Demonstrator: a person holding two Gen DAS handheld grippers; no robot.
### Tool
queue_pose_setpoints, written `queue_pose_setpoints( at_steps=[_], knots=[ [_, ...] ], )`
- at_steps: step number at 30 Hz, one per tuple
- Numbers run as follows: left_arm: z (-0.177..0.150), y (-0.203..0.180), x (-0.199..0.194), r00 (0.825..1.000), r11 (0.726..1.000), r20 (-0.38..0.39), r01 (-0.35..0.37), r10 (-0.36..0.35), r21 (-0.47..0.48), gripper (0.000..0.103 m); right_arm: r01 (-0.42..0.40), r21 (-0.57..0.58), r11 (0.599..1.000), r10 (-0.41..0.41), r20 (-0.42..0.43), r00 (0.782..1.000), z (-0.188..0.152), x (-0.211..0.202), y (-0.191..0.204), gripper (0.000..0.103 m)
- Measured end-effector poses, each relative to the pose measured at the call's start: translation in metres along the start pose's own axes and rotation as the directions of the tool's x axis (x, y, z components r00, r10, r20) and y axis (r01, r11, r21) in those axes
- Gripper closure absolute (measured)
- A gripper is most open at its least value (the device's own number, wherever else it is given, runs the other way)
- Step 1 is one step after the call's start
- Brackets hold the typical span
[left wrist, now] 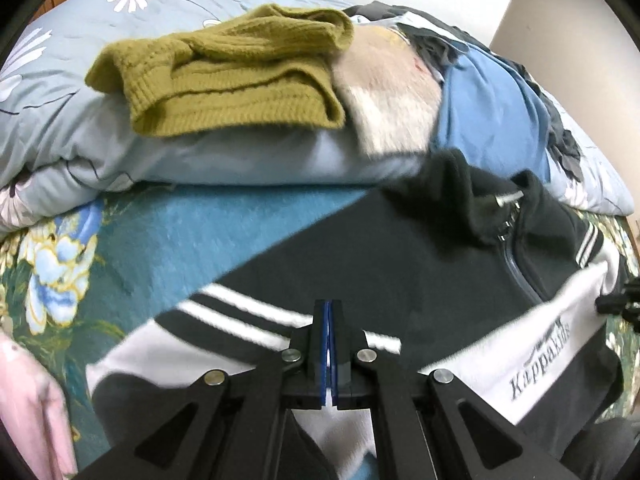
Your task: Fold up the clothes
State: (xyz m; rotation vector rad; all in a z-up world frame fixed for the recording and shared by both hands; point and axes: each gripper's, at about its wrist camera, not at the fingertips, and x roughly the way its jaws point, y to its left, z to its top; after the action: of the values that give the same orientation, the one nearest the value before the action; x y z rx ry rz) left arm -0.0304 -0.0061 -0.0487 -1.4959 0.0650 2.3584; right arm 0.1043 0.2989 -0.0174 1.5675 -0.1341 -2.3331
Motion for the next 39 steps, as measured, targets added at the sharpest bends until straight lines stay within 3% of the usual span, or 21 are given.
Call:
queue_pose_setpoints(
  at_steps=[2,3,5,7,9,14,19,20,21,23,24,25,30,34,36,39],
  knots=[
    [0.007,0.005,0.004,1.000,1.000,-0.003,-0.029,0.029,0.007,0.098,0.038,0.001,0.999,-0.038,0.053,0.998,0.018,-0.009,-0.008,0.099],
    [0.012,0.006,0.009,0.999,0.999,-0.010,-0.048,0.048,0.013,0.090,0.067,-0.004,0.998,-0.066,0.076,0.995,0.029,-0.013,-0.013,0.098],
    [0.019,0.008,0.018,0.996,0.996,-0.018,-0.087,0.087,0.034,0.055,0.126,-0.032,0.992,-0.123,0.084,0.989,0.047,-0.014,-0.020,0.094],
    [0.026,0.010,0.027,0.994,0.993,-0.022,-0.108,0.109,0.058,0.043,0.167,-0.063,0.984,-0.162,0.081,0.983,0.062,-0.009,-0.024,0.078],
    [0.031,0.012,0.035,0.994,0.993,-0.041,-0.096,0.100,0.072,0.041,0.174,-0.078,0.982,-0.168,0.069,0.983,0.074,0.000,-0.028,0.051],
    [0.034,0.019,0.058,0.988,0.990,-0.109,-0.097,0.109,0.106,0.034,0.127,-0.068,0.990,-0.126,0.018,0.992,0.083,0.026,-0.041,0.050],
    [0.032,0.028,0.055,0.992,0.996,-0.111,-0.051,0.058,0.070,0.038,0.095,-0.037,0.995,-0.096,-0.012,0.995,0.078,0.043,-0.044,0.051],
    [0.031,0.028,0.053,0.992,0.996,-0.112,-0.047,0.055,0.069,0.043,0.096,-0.030,0.995,-0.096,-0.012,0.995,0.077,0.043,-0.044,0.056],
    [0.029,0.029,0.052,0.992,0.997,-0.113,-0.043,0.051,0.069,0.052,0.100,-0.023,0.995,-0.100,-0.010,0.995,0.076,0.043,-0.043,0.067],
    [0.025,0.029,0.047,0.993,0.997,-0.111,-0.042,0.049,0.063,0.071,0.094,-0.012,0.996,-0.094,-0.003,0.996,0.073,0.039,-0.041,0.077],
    [0.024,0.030,0.044,0.993,0.998,-0.110,-0.039,0.045,0.050,0.084,0.090,-0.007,0.996,-0.090,0.002,0.996,0.072,0.036,-0.040,0.080],
    [0.022,0.031,0.040,0.994,0.999,-0.105,-0.036,0.040,0.039,0.089,0.086,-0.002,0.996,-0.086,0.008,0.996,0.071,0.033,-0.039,0.081],
    [0.006,0.032,0.006,0.999,1.000,-0.037,-0.005,0.005,0.016,0.092,0.082,-0.027,0.996,-0.080,0.074,0.994,0.058,0.003,-0.021,0.083],
    [-0.018,0.027,-0.043,0.998,0.999,0.054,0.031,-0.031,0.010,0.092,0.102,-0.097,0.990,-0.089,0.125,0.988,0.035,-0.025,0.007,0.083],
    [-0.033,0.021,-0.053,0.997,0.999,0.065,0.035,-0.036,0.010,0.092,0.102,-0.133,0.986,-0.087,0.111,0.990,0.015,-0.029,0.019,0.083],
    [-0.061,0.007,-0.048,1.000,1.000,0.020,0.010,-0.011,0.018,0.093,0.089,-0.137,0.987,-0.084,0.036,0.996,-0.014,-0.014,0.025,0.082]
  ],
)
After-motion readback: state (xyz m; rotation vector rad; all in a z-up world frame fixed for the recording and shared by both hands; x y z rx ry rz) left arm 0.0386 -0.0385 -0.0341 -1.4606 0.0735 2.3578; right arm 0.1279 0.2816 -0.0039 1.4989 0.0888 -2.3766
